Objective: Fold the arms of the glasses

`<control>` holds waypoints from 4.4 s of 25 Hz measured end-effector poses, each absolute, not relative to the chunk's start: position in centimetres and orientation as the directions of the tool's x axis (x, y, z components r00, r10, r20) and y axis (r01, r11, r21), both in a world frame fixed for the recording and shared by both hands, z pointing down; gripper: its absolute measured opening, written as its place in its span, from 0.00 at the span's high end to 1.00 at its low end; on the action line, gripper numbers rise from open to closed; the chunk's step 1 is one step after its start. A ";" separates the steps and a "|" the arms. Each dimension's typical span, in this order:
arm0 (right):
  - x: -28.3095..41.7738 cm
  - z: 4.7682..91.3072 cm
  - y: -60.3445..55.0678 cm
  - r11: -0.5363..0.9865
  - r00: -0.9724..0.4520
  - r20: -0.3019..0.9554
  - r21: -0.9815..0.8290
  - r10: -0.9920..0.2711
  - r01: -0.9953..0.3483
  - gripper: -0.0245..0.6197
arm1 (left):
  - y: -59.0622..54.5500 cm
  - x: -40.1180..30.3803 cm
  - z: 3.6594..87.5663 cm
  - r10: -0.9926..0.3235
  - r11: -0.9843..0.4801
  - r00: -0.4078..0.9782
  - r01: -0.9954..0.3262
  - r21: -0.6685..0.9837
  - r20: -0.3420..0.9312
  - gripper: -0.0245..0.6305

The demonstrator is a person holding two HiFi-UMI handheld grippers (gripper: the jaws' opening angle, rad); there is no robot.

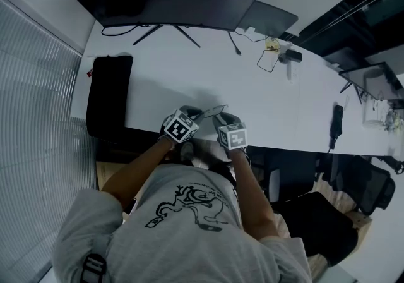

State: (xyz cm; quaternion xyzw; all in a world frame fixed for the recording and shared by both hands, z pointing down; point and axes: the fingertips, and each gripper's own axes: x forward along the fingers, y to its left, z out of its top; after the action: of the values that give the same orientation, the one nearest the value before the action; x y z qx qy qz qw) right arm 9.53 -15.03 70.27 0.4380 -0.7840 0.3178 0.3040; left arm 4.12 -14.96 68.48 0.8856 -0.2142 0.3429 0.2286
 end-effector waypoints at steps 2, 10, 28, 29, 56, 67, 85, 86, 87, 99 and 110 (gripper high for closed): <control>9.7 70.5 -15.2 0.413 -0.428 0.761 -0.231 -0.488 -0.881 0.74 | -15.1 4.1 68.5 -0.218 -0.806 0.673 -0.532 0.259 0.707 0.90; 9.3 70.9 -16.2 0.424 -0.436 0.759 -0.234 -0.483 -0.875 0.74 | -17.4 3.8 69.5 -0.282 -0.824 0.650 -0.541 0.169 0.706 0.90; 9.7 69.9 -17.4 0.422 -0.422 0.764 -0.216 -0.488 -0.881 0.75 | -21.5 3.1 71.7 -0.494 -0.855 0.553 -0.450 -0.258 0.671 0.90; 9.9 69.9 -17.3 0.419 -0.419 0.765 -0.215 -0.489 -0.882 0.75 | -21.4 3.1 72.0 -0.494 -0.855 0.549 -0.447 -0.263 0.674 0.90; 13.0 57.6 -17.7 0.396 -0.406 0.547 -0.144 -0.732 -0.907 0.87 | -19.1 2.7 60.4 -0.550 -0.727 0.683 -0.675 0.127 0.480 0.90; 12.8 48.3 -16.3 0.414 -0.432 0.426 -0.138 -0.795 -0.900 0.90 | -17.8 2.4 50.3 -0.595 -0.714 0.734 -0.670 0.203 0.328 0.93; 11.2 38.3 -13.4 0.481 -0.467 0.339 -0.049 -0.816 -0.875 0.91 | -15.5 2.3 40.9 -0.624 -0.727 0.758 -0.652 0.214 0.191 0.93; 11.0 38.0 -13.2 0.483 -0.470 0.337 -0.049 -0.816 -0.874 0.91 | -15.4 2.2 40.6 -0.626 -0.728 0.758 -0.653 0.210 0.184 0.93; 10.9 37.7 -13.0 0.486 -0.474 0.334 -0.051 -0.815 -0.872 0.91 | -15.3 2.1 40.2 -0.629 -0.729 0.757 -0.653 0.203 0.176 0.93; 10.4 35.7 -11.6 0.499 -0.482 0.312 -0.030 -0.819 -0.866 0.92 | -13.9 2.0 38.7 -0.621 -0.747 0.767 -0.642 0.174 0.164 0.93; 10.2 35.0 -10.7 0.499 -0.478 0.305 -0.009 -0.824 -0.866 0.92 | -12.7 2.1 38.4 -0.612 -0.759 0.774 -0.633 0.153 0.162 0.93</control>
State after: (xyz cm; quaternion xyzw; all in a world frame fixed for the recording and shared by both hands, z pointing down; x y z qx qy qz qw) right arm 10.23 -10.66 34.99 0.4938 -0.8558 0.0809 0.1315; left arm 2.11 -12.66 38.35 0.9364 -0.3325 0.0511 0.0998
